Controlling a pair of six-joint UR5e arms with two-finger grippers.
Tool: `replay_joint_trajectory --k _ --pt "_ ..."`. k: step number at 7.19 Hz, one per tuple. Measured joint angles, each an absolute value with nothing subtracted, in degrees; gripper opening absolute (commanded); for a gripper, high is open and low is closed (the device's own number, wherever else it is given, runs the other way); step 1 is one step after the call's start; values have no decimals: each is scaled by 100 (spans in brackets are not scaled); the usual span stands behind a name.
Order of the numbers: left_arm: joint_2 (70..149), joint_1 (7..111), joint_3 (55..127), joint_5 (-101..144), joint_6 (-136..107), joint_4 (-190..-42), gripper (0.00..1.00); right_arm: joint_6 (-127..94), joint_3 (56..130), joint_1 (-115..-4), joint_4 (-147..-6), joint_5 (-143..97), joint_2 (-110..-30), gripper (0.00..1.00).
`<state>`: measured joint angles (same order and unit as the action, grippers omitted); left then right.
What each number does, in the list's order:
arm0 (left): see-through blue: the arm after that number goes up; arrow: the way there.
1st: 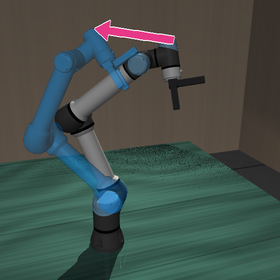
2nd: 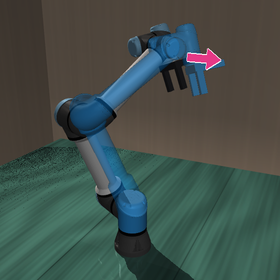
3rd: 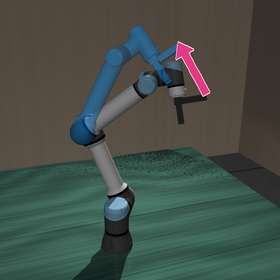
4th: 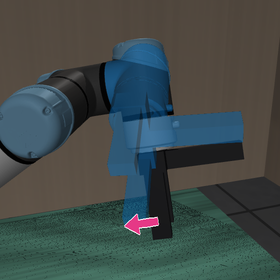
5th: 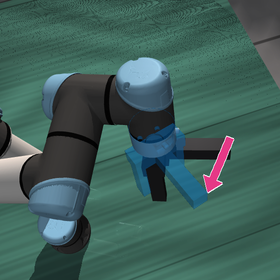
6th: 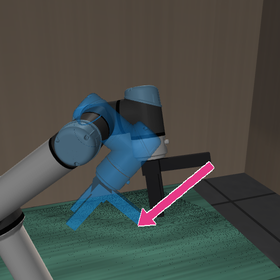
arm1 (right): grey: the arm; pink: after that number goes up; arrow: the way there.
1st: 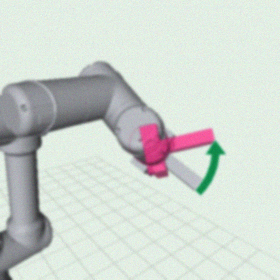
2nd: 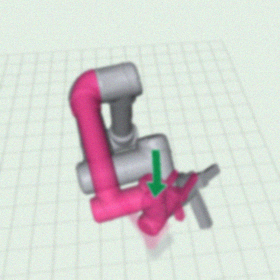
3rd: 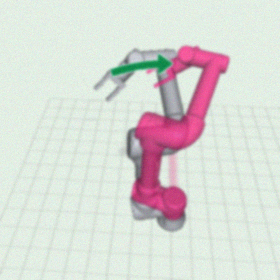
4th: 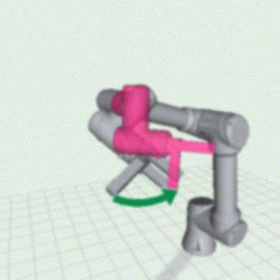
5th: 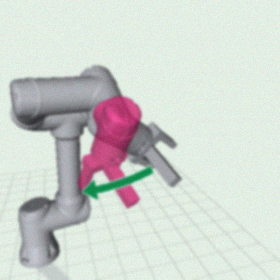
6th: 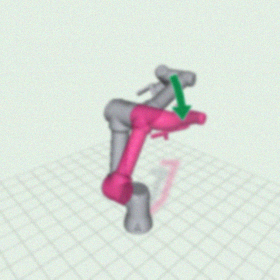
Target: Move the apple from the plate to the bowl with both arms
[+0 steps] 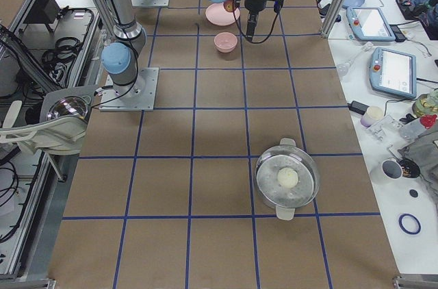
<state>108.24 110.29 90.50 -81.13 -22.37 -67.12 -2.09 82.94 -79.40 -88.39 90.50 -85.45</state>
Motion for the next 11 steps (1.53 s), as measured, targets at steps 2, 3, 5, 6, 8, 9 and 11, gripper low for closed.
replay_joint_trajectory --k 2,3,5,6,8,9,11 --pt "11265 11397 8784 -8116 -3104 -6533 0 -774 8153 -8408 -8728 9094 -8674 100" --pt "11507 11536 8747 -8112 -3517 -6208 0 -1024 8165 -8712 -8835 9128 -8663 100" --pt "11853 11729 8733 -8153 -3874 -5811 0 -1183 8200 -8970 -8974 9154 -8652 100" --pt "11926 11771 8751 -8175 -3879 -5760 0 -1173 8211 -8996 -8989 9157 -8649 100" --pt "11950 11828 8821 -8377 -3713 -5775 6 -1162 8211 -9002 -8983 9164 -8646 100" --pt "11968 11862 8880 -8435 -3676 -5780 30 -1161 8212 -9001 -8978 9168 -8643 100" --pt "11981 11895 9087 -8451 -3681 -5728 90 -1158 8215 -8998 -8962 9175 -8640 100"
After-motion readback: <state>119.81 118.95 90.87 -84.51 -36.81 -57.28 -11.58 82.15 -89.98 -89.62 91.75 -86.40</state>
